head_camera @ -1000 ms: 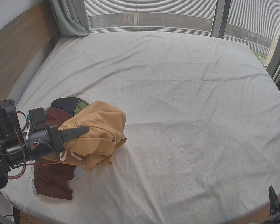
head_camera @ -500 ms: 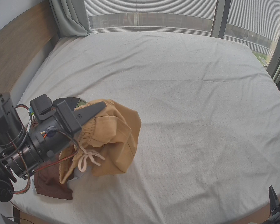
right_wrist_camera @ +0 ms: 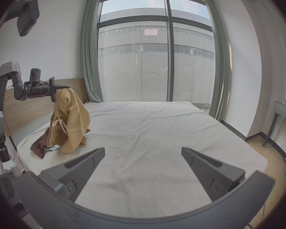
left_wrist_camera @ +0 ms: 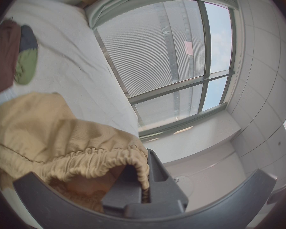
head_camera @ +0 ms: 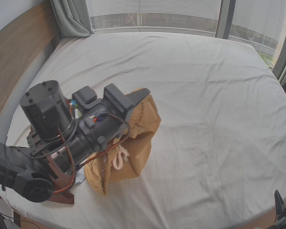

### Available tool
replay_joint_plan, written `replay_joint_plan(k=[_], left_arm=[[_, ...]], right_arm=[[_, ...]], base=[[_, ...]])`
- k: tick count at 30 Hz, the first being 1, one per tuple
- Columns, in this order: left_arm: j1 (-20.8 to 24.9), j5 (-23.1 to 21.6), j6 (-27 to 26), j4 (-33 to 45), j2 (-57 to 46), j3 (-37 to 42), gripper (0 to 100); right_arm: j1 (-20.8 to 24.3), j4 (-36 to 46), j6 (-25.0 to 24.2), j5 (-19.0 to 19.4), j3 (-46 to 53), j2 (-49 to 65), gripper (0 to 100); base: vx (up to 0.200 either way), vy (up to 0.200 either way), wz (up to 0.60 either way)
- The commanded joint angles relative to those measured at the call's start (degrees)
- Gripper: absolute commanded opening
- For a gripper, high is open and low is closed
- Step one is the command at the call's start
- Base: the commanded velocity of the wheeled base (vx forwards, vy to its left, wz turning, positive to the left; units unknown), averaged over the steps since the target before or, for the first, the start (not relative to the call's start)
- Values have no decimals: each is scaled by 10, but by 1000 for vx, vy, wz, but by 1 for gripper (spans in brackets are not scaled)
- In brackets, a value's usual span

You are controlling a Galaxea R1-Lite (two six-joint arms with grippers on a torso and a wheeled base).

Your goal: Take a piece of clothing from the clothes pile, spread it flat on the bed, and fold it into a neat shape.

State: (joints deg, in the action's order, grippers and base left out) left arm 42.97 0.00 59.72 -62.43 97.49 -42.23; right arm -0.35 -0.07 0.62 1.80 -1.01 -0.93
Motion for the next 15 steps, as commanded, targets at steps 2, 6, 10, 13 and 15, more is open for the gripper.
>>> replay_joint_plan(k=[2, 6, 10, 13, 15], left_arm=[[79, -21, 66, -5, 112, -107, 0], [109, -28, 92, -9, 128, -167, 0], [138, -26, 147, -16, 114, -221, 0], [147, -25, 172, -22, 82, -234, 0], [147, -25, 201, -21, 47, -233, 0]], right_arm=[[0, 0, 0, 0, 9, 4, 100], [0, 0, 0, 0, 10, 4, 100], [0, 0, 1, 0, 10, 4, 100], [0, 0, 1, 0, 10, 4, 100], [0, 0, 1, 0, 9, 4, 100]], base=[[0, 0, 0], [0, 0, 0], [0, 0, 0], [0, 0, 0], [0, 0, 0]])
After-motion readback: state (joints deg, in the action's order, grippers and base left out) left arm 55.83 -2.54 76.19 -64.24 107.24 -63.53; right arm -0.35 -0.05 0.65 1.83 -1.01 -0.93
